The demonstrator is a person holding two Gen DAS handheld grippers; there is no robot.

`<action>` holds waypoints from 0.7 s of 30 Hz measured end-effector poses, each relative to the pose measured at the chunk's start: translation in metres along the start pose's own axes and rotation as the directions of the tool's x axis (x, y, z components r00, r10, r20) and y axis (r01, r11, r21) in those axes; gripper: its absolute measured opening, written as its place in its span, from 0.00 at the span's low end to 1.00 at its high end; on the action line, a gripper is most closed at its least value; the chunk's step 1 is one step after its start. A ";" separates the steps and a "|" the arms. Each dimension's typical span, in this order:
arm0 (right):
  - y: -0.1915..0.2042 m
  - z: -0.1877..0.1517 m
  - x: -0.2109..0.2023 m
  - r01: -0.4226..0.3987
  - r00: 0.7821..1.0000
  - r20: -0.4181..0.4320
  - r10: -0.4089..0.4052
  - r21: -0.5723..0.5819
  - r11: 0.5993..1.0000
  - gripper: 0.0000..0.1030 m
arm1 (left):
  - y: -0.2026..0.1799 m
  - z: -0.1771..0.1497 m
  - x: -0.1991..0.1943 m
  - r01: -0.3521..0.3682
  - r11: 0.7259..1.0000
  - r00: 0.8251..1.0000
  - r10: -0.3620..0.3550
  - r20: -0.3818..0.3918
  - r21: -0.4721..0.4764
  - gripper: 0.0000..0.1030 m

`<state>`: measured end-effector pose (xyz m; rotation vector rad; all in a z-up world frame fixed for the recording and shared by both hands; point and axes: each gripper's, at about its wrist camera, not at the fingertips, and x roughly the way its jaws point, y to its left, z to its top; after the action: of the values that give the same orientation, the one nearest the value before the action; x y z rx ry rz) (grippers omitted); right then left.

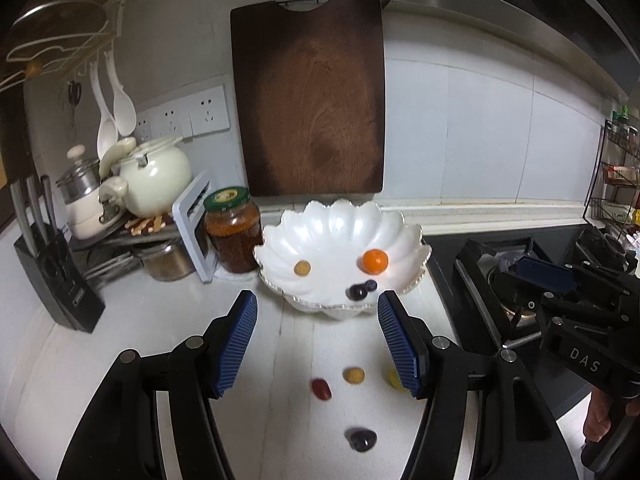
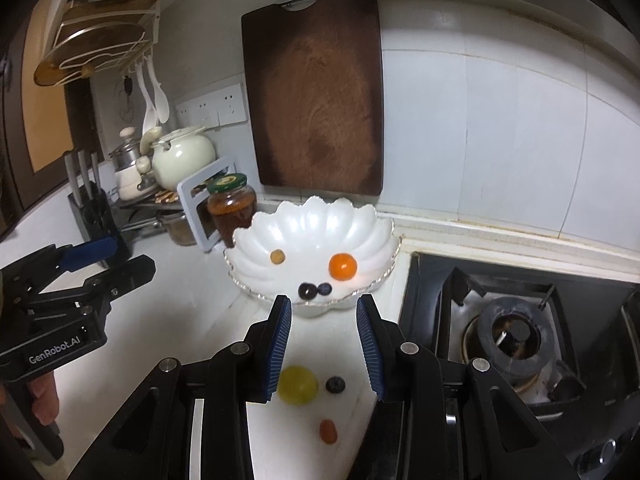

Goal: Organize fruits
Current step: 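Withdraw both open tools from the bowl toward the fruits on the counter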

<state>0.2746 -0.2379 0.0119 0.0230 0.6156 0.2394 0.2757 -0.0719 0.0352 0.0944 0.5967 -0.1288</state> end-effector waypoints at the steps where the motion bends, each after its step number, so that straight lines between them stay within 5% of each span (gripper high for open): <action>1: -0.001 -0.003 -0.001 -0.003 1.000 -0.005 0.003 -0.002 1.000 0.34 | -0.001 -0.002 -0.001 0.001 1.000 1.000 -0.001 -0.003 -0.001 0.60; 21: -0.007 -0.054 0.007 -0.065 0.990 -0.128 0.061 -0.032 0.997 0.34 | -0.018 -0.059 0.000 -0.020 1.000 0.996 0.019 -0.092 -0.016 0.60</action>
<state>0.2504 -0.2455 -0.0364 -0.0076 0.7374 0.3147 0.2406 -0.0819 -0.0142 0.0905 0.6887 -0.1009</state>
